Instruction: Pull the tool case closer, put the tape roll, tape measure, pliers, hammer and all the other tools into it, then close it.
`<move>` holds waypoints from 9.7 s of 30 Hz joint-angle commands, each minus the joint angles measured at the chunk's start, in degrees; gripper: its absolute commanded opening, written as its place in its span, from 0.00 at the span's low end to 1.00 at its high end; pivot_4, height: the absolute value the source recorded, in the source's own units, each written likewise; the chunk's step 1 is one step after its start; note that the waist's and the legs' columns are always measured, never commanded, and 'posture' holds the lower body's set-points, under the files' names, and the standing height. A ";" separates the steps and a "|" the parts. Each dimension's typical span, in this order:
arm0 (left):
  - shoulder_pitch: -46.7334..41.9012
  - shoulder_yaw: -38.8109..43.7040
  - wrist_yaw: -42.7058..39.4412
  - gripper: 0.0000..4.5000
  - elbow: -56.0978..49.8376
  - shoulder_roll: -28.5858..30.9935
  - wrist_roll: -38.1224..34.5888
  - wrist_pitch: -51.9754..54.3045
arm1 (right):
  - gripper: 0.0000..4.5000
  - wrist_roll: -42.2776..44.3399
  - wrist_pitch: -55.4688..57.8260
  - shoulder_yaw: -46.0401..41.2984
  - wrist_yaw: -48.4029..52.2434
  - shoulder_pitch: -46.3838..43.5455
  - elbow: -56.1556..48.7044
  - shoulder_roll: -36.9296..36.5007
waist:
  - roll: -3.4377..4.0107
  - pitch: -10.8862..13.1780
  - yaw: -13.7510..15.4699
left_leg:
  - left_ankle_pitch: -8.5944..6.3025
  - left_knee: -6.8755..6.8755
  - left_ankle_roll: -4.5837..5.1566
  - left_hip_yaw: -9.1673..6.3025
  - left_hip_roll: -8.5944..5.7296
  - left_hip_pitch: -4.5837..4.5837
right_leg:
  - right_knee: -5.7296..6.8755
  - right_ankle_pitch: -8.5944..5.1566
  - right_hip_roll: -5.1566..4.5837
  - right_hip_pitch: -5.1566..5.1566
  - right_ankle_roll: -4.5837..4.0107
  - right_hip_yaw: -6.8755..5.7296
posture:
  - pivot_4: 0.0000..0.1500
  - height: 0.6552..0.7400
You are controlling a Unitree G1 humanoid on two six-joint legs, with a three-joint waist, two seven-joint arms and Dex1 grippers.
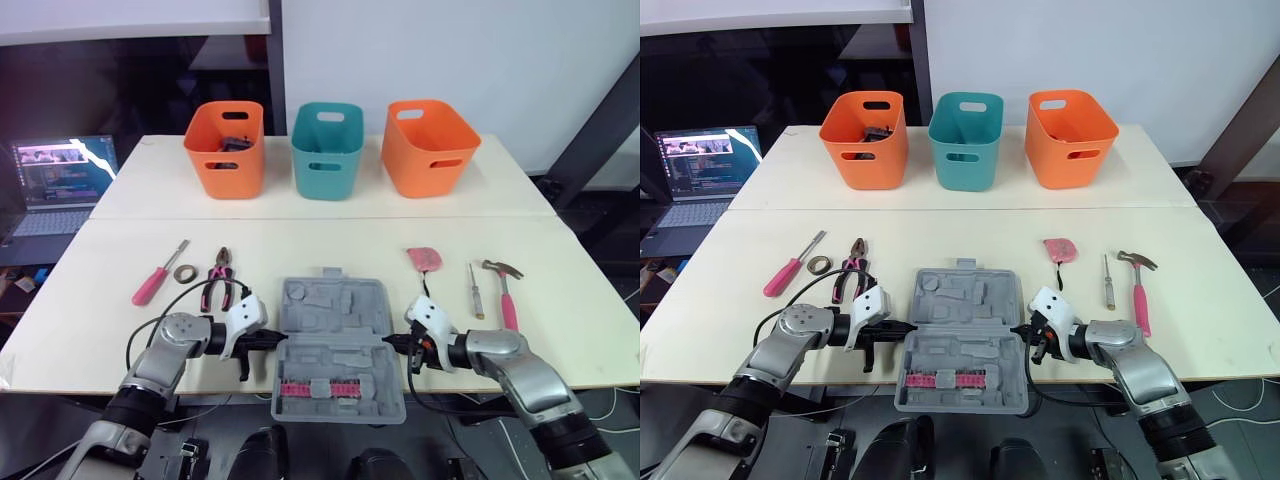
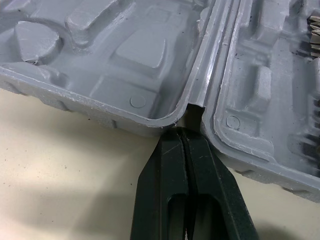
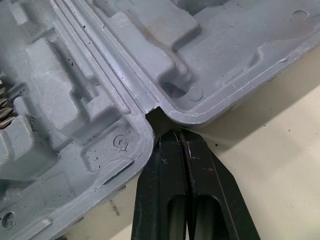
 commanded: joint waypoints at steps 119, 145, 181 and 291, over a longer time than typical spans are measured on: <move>-14.89 18.85 33.07 0.36 26.49 5.37 -2.55 7.87 | 1.00 46.64 37.27 -23.48 -12.15 -19.71 -31.13 -26.49 | -0.37 0.12 -0.02 | 0.04 -0.36 -0.04 0.55 0.45 -0.13 | -0.34 0.20 -0.07 -0.47 -0.10 -0.26 | 1.00 1.00; -23.97 12.20 10.88 0.01 7.94 7.44 -8.69 20.61 | 1.00 47.47 37.28 -23.27 -14.74 -19.35 -32.18 -26.07 | -0.44 0.13 0.17 | 0.05 0.06 -0.01 0.50 0.46 -0.91 | 0.03 0.20 0.00 -1.09 -0.10 -0.30 | 1.00 1.00; -32.94 -8.90 -3.81 0.01 25.12 -4.17 8.19 -4.23 | 1.00 53.43 36.33 -28.45 -25.54 -10.33 -39.10 -24.92 | -0.43 0.12 0.08 | 0.07 0.10 -0.01 0.45 0.54 -0.95 | 0.06 0.20 0.18 -1.12 -0.10 -0.28 | 1.00 1.00; -27.52 1.90 4.22 0.36 45.40 -8.71 8.20 -23.66 | 1.00 52.20 34.52 -25.63 -27.80 -11.50 -38.36 -24.99 | -0.42 0.05 0.05 | 0.07 0.31 -0.01 0.42 0.55 -0.92 | 0.28 0.20 0.21 -1.08 -0.10 -0.39 | 1.00 1.00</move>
